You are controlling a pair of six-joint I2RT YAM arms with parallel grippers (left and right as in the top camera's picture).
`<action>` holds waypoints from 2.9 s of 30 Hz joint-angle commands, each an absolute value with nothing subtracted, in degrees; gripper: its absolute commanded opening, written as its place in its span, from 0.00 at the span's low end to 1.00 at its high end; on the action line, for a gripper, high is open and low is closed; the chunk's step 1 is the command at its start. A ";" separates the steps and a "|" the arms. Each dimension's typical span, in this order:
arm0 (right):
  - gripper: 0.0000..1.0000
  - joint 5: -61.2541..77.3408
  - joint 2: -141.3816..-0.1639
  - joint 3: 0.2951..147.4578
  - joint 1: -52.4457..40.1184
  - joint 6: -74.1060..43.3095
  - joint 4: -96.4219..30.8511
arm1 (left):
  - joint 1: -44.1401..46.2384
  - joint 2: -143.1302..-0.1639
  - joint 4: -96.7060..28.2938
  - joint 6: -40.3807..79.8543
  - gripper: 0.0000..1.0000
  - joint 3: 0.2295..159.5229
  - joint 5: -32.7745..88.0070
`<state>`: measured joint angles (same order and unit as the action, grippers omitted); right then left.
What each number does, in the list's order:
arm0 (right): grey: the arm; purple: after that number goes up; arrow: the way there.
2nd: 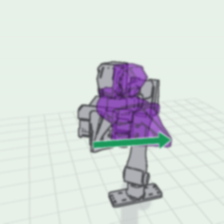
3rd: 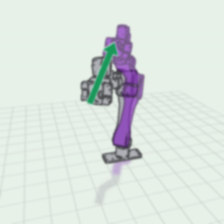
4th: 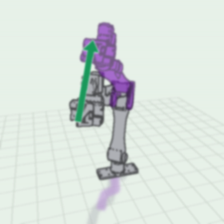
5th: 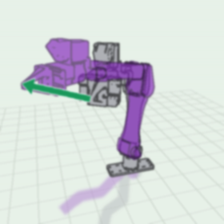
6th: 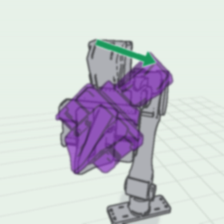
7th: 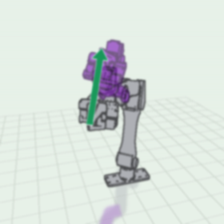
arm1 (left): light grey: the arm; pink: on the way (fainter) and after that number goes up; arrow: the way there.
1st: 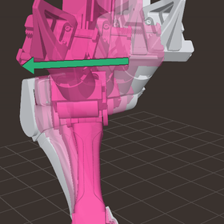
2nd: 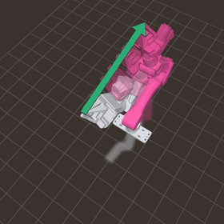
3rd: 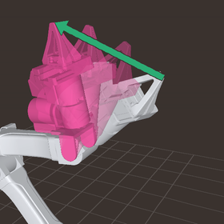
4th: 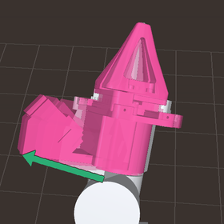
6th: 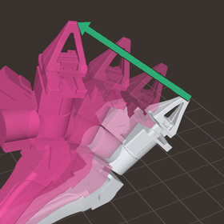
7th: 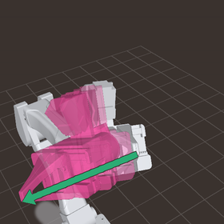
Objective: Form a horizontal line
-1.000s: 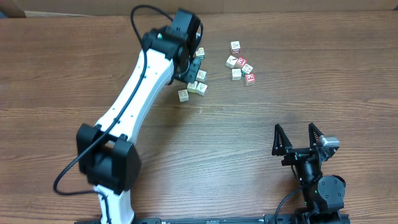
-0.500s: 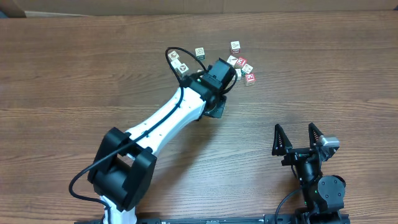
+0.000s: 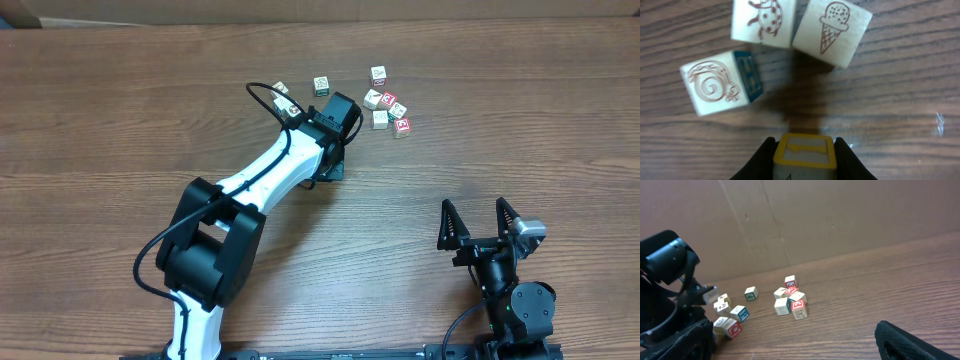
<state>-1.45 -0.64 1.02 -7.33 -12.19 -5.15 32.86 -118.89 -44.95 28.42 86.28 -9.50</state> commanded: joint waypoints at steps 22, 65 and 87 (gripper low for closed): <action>1.00 -1.17 -0.49 0.45 -7.42 -11.99 -4.82 | 28.36 -121.21 -38.89 29.56 0.13 85.93 -7.70; 1.00 -1.17 -0.49 0.45 -7.42 -11.99 -4.82 | 31.46 -121.62 -42.22 32.16 0.13 85.91 -13.96; 1.00 -1.17 -0.49 0.45 -7.42 -11.99 -4.82 | 31.09 -122.50 -42.65 33.67 0.13 85.84 -13.87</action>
